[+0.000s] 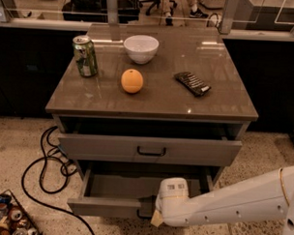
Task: Close middle drawer
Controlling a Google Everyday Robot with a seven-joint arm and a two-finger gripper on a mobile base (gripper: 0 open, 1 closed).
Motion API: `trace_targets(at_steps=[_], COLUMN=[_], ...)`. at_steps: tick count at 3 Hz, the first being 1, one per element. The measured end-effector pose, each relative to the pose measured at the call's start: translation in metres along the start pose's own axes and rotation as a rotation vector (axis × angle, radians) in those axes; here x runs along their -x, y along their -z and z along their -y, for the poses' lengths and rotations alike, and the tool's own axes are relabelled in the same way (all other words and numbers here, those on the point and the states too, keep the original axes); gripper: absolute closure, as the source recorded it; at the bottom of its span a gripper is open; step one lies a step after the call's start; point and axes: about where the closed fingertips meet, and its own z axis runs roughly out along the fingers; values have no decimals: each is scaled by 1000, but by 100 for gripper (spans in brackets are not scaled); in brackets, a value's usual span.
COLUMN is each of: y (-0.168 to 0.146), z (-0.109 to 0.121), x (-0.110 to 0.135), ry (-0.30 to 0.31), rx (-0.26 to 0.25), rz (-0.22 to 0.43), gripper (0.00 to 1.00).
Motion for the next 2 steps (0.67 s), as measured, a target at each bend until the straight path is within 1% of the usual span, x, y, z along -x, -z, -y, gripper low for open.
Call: trace_targets(at_steps=[1, 2], y=[0, -4], z=[0, 9], x=[0, 1], ry=[0, -19], rx=[0, -27], rz=[0, -11], gripper=[100, 100])
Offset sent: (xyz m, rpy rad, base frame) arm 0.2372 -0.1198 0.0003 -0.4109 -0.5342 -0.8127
